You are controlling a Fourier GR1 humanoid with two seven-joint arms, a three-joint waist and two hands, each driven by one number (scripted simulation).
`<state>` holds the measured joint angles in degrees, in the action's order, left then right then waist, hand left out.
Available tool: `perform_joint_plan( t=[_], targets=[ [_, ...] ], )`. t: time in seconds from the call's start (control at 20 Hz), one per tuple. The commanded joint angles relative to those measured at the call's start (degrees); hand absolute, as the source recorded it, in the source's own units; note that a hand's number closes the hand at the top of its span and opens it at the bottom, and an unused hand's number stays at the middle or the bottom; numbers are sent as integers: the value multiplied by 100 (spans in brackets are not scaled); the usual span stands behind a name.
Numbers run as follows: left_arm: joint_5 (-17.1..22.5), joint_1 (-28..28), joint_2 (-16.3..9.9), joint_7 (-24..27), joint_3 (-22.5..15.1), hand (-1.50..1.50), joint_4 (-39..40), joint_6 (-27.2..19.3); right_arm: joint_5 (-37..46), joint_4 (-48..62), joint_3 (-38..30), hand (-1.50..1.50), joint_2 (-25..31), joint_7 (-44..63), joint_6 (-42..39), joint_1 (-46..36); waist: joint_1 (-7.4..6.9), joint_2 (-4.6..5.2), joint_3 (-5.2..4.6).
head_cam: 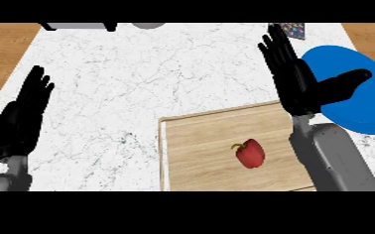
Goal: Pick the bell pepper from the tray and place it in the plate
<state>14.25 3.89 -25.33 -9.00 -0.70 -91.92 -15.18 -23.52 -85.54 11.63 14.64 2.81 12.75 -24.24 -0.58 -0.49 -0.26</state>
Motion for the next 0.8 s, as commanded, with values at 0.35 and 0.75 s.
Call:
perform_joint_plan(
  t=[0.35, 0.75],
  targets=[
    [-229, -370, 269, -289, -587, 0, 521, 112, 1698, -1481, 1226, 150, 1657, -699, -2510, -1434, 205, -333, -67],
    [-549, -227, 698, -152, -1004, 0, 541, -117, 809, -149, 1559, -150, 1206, -3371, -3279, 764, -14, 219, 75]
  ],
)
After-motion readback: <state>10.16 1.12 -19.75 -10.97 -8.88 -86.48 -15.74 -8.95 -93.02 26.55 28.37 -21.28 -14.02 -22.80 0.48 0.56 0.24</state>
